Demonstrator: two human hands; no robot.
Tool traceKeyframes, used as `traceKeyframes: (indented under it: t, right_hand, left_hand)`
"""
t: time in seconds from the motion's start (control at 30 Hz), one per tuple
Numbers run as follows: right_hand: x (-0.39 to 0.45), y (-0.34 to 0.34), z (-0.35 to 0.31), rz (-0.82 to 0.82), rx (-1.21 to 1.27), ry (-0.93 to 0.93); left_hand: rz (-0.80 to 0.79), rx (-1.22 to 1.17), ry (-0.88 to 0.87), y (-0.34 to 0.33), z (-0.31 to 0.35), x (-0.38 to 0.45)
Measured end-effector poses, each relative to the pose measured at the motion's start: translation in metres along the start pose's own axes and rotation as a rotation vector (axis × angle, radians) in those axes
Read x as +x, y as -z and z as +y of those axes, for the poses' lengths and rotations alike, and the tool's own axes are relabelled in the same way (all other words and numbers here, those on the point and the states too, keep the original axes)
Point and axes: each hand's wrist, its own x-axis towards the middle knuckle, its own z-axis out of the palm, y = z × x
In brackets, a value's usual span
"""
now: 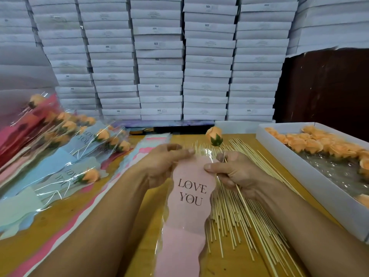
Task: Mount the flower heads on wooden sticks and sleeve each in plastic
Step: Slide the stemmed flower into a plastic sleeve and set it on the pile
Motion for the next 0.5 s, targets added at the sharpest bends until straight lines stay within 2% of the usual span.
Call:
traceKeyframes:
  t: [0.07,0.13,0.37,0.5]
  right_hand:
    - [0.0,-0.002,0.001,-0.013,-0.018,-0.018]
    - [0.0,-0.004,0.002,0.008,-0.036,-0.031]
    - [0.001,-0.006,0.006,0.079,-0.073,-0.057]
    - [0.002,-0.007,0.006,0.13,-0.067,-0.079]
  left_hand:
    - [-0.091,-0.147,0.001,0.005,-0.011,0.003]
    - [-0.131,-0.179,-0.063,0.008,-0.019,0.007]
    - [-0.183,0.05,-0.23,0.016,-0.026,0.003]
    - [-0.157,0.199,-0.306,0.011,-0.022,-0.004]
